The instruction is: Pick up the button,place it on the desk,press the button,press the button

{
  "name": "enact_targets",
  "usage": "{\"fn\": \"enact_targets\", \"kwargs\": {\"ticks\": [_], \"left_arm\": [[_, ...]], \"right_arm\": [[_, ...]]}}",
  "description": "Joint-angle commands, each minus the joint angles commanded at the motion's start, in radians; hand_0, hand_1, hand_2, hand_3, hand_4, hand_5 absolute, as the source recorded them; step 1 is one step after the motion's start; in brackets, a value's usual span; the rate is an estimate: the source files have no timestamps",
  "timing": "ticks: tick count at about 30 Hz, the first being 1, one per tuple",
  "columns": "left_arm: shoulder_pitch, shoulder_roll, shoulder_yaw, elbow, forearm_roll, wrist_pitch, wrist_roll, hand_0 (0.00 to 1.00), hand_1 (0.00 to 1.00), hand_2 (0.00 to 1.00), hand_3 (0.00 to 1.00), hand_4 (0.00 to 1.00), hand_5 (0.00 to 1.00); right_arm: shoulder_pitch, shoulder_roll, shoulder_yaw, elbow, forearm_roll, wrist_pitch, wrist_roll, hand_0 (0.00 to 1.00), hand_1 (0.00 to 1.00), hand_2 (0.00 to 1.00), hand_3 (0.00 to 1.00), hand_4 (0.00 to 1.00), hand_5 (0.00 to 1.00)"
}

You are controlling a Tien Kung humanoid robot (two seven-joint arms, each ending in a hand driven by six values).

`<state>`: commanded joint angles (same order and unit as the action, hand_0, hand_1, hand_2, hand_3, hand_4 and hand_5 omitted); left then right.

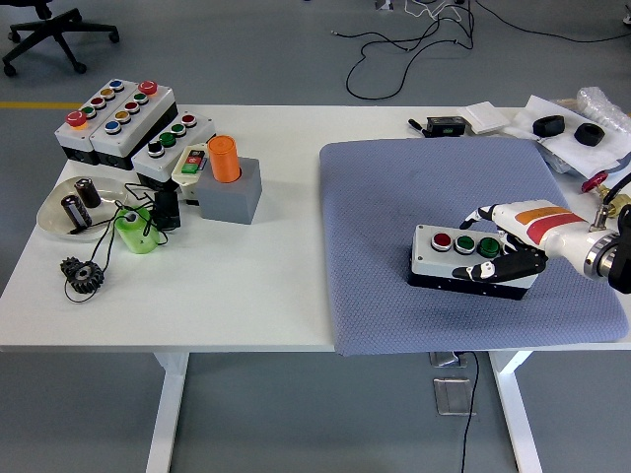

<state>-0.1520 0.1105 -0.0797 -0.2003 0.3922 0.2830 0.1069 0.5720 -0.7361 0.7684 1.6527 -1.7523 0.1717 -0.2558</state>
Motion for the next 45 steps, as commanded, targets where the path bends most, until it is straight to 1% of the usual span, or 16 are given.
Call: {"fn": "enact_targets", "kwargs": {"ticks": [4,10,14,23,28,33,38,42,45], "left_arm": [[-0.001,0.001,-0.003,0.0,0.002,0.0,0.0,0.598,0.522,0.474,0.467,0.277,0.968],[-0.003,0.001,-0.005,0.0,0.002,0.0,-0.001,0.599,0.521,0.473,0.467,0.277,0.968],[-0.003,0.0,-0.007,0.0,0.003,0.0,-0.001,0.599,0.521,0.473,0.467,0.277,0.968],[-0.003,0.001,-0.004,0.0,0.003,-0.001,0.0,0.598,0.521,0.472,0.465,0.277,0.966],[-0.003,0.002,-0.004,0.0,0.004,-0.002,0.001,0.598,0.518,0.47,0.464,0.279,0.97],[-0.003,0.002,-0.006,0.0,0.004,-0.002,0.0,0.598,0.518,0.47,0.464,0.279,0.97],[-0.002,0.002,-0.007,0.0,0.005,-0.002,0.001,0.597,0.517,0.469,0.463,0.278,0.968],[-0.002,0.002,-0.006,0.0,0.006,-0.002,0.001,0.597,0.518,0.469,0.464,0.278,0.969],[-0.001,0.002,-0.004,0.0,0.005,-0.002,0.001,0.597,0.518,0.469,0.464,0.278,0.969]], "right_arm": [[0.011,0.013,-0.017,-0.004,0.002,0.001,-0.001,0.071,0.002,0.002,0.783,0.944,0.736],[0.041,0.058,-0.073,-0.047,-0.003,0.005,-0.005,0.071,0.002,0.002,0.783,0.946,0.738],[0.044,0.072,-0.079,-0.063,0.0,0.006,-0.007,0.071,0.002,0.002,0.783,0.946,0.738],[0.048,0.081,-0.082,-0.084,0.004,0.01,-0.011,0.074,0.002,0.002,0.783,0.94,0.734],[0.058,0.084,-0.116,-0.09,-0.003,0.014,-0.014,0.074,0.002,0.002,0.783,0.936,0.73],[0.057,0.082,-0.13,-0.093,-0.006,0.019,-0.018,0.074,0.002,0.002,0.783,0.936,0.73],[0.054,0.081,-0.113,-0.086,-0.007,0.016,-0.018,0.072,0.002,0.002,0.784,0.933,0.73],[0.042,0.076,-0.064,-0.065,0.004,0.011,-0.015,0.073,0.002,0.002,0.784,0.931,0.727],[0.022,0.069,0.003,-0.046,0.036,0.001,-0.008,0.073,0.002,0.002,0.784,0.931,0.727]]}}
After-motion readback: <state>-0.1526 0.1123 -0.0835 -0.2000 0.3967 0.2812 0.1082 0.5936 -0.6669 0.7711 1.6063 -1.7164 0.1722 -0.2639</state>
